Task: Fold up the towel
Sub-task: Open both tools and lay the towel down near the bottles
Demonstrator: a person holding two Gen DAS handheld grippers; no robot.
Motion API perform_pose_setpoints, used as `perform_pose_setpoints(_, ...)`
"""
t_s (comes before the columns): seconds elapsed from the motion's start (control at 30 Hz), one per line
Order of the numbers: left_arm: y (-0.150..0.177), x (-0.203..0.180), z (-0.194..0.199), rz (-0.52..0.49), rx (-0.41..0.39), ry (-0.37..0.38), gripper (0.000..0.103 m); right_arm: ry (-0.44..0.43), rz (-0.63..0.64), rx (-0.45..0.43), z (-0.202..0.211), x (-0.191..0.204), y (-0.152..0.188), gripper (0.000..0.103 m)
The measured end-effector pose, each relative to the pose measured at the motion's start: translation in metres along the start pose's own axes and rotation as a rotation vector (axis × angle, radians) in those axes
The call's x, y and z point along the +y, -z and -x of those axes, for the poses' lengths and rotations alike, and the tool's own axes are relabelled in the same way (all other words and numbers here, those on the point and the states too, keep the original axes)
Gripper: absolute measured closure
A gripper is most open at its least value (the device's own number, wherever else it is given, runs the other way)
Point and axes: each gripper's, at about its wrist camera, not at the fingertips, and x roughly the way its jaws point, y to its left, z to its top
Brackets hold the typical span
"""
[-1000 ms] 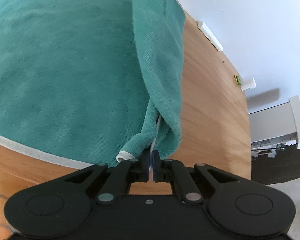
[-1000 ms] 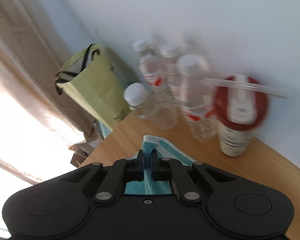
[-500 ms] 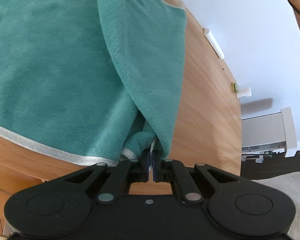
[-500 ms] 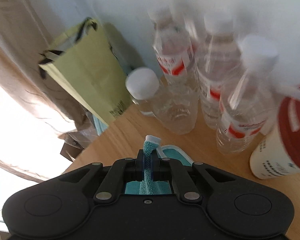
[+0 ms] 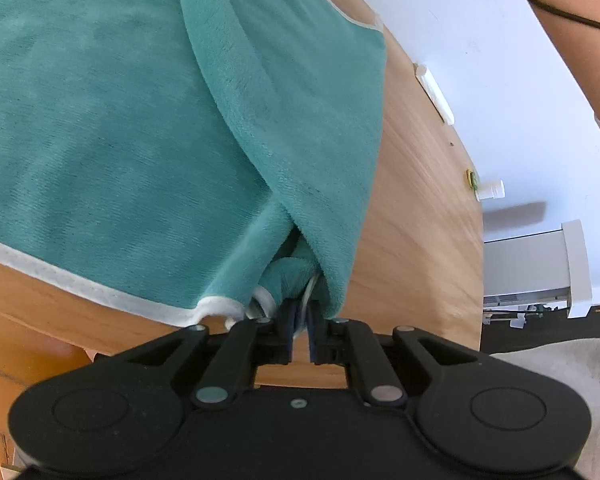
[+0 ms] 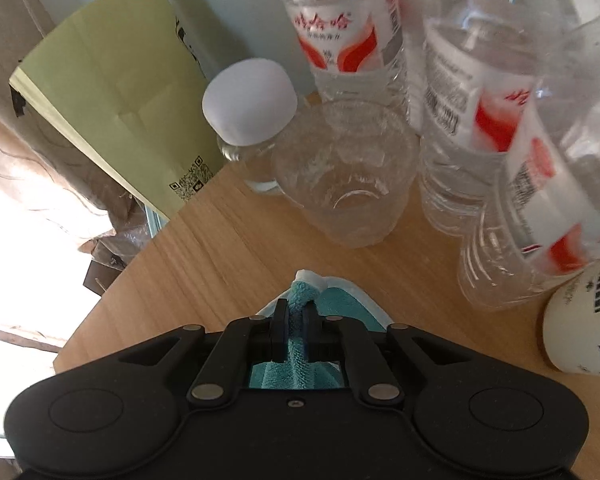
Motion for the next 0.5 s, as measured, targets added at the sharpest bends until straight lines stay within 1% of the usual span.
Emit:
perform_pose_setpoints(0.03, 0.0, 0.0, 0.001, 0.001, 0.001, -0.003, 0.094, -0.007, 0.0, 0.001, 0.0, 0.0, 0.0, 0.077)
perform_pose_setpoints(0.1, -0.001, 0.001, 0.004, 0.002, 0.002, -0.009, 0.091, -0.001, 0.007, -0.009, 0.002, 0.0, 0.001, 0.071)
perform_pose_setpoints(0.13, -0.001, 0.002, 0.006, 0.001, 0.001, -0.013, 0.086, 0.004, 0.021, -0.015, 0.006, 0.001, 0.001, 0.067)
perform_pose_setpoints(0.17, -0.002, 0.002, 0.009, 0.001, -0.001, -0.013, 0.082, 0.006, 0.032, -0.019, 0.009, 0.001, 0.0, 0.066)
perform_pose_setpoints(0.23, -0.003, 0.003, 0.018, 0.002, -0.004, -0.011, 0.061, 0.02, 0.062, -0.041, 0.026, 0.001, 0.001, 0.066)
perform_pose_setpoints(0.3, -0.006, 0.004, 0.026, 0.001, -0.005, -0.016, 0.05, 0.032, 0.093, -0.061, 0.043, -0.002, 0.006, 0.066)
perform_pose_setpoints(0.37, -0.009, 0.005, 0.033, 0.007, 0.01, -0.021, 0.047, 0.067, 0.12, -0.084, 0.063, -0.009, 0.015, 0.065)
perform_pose_setpoints(0.4, -0.01, 0.006, 0.034, 0.015, 0.033, -0.023, 0.043, 0.102, 0.132, -0.089, 0.073, -0.016, 0.025, 0.065)
perform_pose_setpoints(0.43, -0.012, 0.006, 0.034, 0.02, 0.067, -0.032, 0.041, 0.146, 0.127, -0.097, 0.083, -0.026, 0.037, 0.065)
perform_pose_setpoints(0.5, -0.015, 0.006, 0.035, 0.002, 0.11, -0.057, 0.041, 0.219, 0.095, -0.073, 0.089, -0.045, 0.06, 0.065)
